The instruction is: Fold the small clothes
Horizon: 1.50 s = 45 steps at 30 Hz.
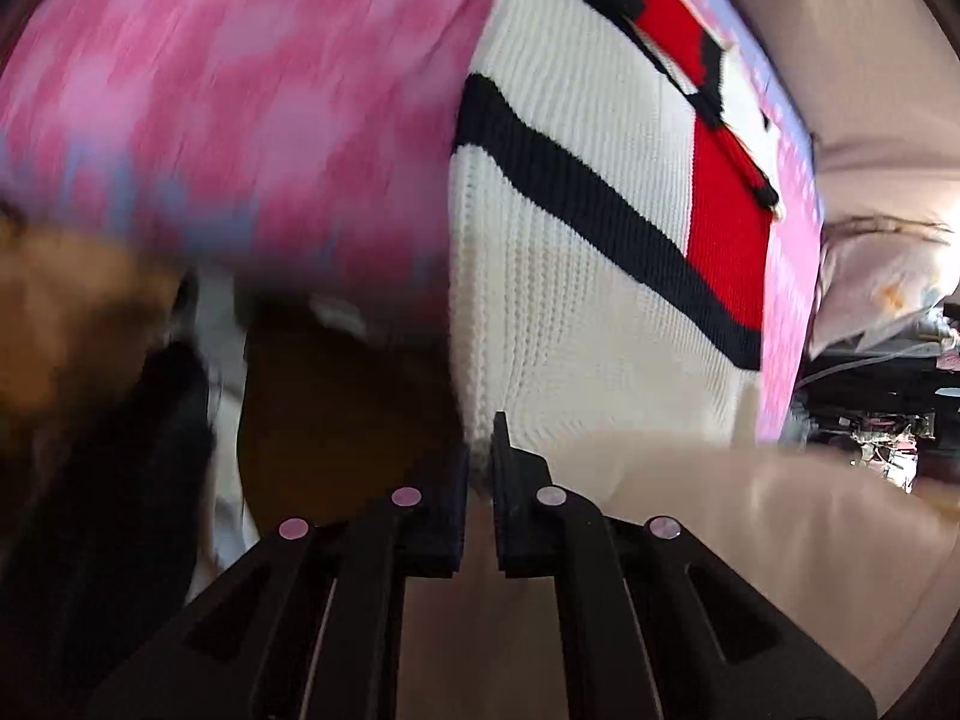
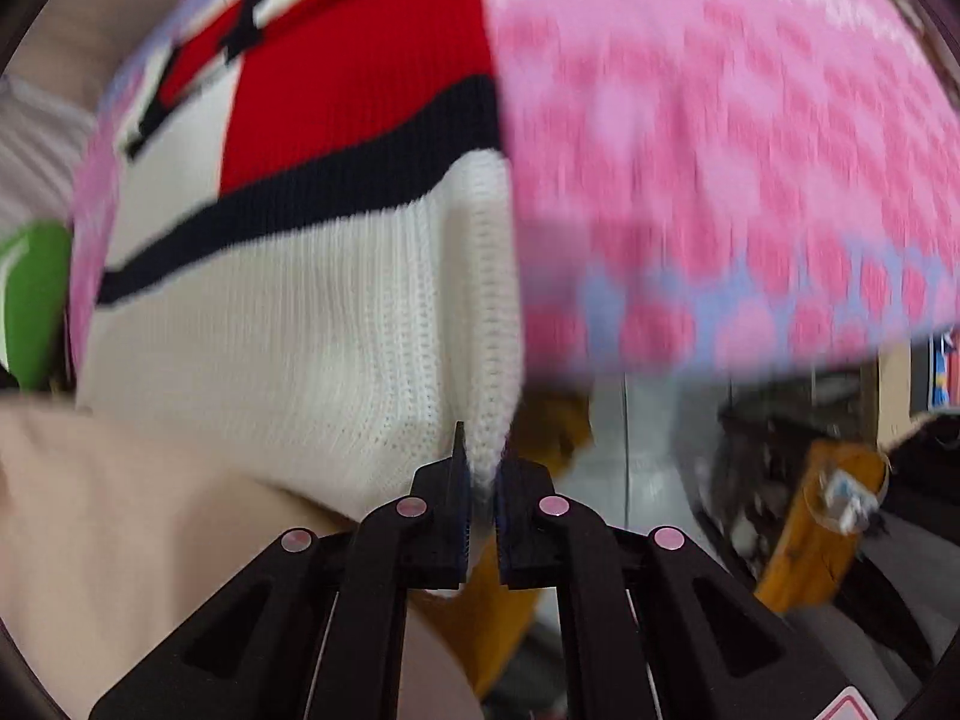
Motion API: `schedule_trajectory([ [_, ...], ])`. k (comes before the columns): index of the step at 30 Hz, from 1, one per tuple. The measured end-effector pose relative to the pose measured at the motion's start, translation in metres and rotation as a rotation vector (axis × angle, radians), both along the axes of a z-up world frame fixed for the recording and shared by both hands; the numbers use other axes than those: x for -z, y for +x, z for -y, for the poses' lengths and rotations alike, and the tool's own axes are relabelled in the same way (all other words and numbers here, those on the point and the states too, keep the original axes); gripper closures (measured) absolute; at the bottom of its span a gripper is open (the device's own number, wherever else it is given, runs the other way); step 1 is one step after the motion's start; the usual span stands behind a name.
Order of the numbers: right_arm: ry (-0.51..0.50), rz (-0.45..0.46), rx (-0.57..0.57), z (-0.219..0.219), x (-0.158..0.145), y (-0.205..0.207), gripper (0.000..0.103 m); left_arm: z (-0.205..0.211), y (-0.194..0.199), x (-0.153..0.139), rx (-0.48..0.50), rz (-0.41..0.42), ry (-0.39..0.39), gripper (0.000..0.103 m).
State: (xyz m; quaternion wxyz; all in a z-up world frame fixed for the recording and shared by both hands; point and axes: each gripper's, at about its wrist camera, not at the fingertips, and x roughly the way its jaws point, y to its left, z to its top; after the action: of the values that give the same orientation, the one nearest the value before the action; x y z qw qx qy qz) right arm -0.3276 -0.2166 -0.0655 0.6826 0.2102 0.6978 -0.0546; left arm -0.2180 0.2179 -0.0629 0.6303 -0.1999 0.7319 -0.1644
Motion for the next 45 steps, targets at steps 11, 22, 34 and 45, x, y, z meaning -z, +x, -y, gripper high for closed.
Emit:
schedule_trajectory([
  [11,0.037,0.578,0.284,0.098,-0.084,0.173,0.097,0.030,0.219,-0.074,-0.119,0.515,0.046,0.103],
  [22,0.115,0.533,0.355,0.111,-0.003,0.281,0.093,0.109,0.282,-0.051,-0.039,0.532,-0.060,0.028],
  [34,0.221,0.515,0.456,0.115,-0.001,0.265,0.090,0.231,0.312,0.014,0.331,0.467,0.007,0.057],
  [45,0.186,0.639,0.407,0.132,-0.031,0.315,0.094,0.146,0.367,-0.035,-0.011,0.559,0.036,0.092],
])
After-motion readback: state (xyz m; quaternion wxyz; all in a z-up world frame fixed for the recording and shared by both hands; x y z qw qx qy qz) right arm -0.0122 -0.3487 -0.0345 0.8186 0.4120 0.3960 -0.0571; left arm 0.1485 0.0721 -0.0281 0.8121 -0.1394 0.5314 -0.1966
